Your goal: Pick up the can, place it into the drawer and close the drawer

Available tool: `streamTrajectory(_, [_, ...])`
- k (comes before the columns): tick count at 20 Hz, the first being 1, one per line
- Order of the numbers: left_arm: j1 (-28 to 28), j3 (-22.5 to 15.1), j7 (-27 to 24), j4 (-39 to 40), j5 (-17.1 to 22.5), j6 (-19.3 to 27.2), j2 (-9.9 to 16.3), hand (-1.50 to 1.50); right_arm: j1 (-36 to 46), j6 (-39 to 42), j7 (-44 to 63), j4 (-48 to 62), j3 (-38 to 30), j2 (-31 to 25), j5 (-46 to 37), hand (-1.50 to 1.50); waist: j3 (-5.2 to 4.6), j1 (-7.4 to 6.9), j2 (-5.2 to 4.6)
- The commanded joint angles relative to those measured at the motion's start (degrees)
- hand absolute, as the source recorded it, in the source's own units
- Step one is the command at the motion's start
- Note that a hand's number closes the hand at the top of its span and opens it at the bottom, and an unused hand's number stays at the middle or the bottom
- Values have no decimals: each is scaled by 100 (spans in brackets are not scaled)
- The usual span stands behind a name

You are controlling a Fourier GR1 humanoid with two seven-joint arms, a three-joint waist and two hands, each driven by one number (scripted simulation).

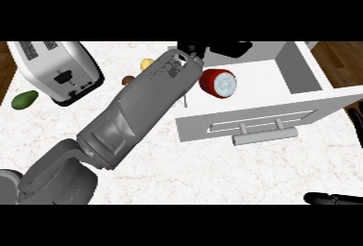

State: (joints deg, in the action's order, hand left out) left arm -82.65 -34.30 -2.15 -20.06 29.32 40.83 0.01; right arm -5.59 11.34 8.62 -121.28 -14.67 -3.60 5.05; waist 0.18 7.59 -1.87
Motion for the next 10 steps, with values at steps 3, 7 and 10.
streamTrajectory(3, [113,-53,-204,41,191,197,-1,-150,-230,117,-174,-28,-43,-8,25,-150,0,9,12])
streamTrajectory(7, [167,-92,-219,-67,348,412,-1,-150,-118,52,100,-430,-32,-136,-53,-150,-6,-7,31])
streamTrajectory(10, [303,-137,-245,-204,518,597,-1,-150,-113,149,-395,-358,74,-253,-539,-150,-1,104,-8])
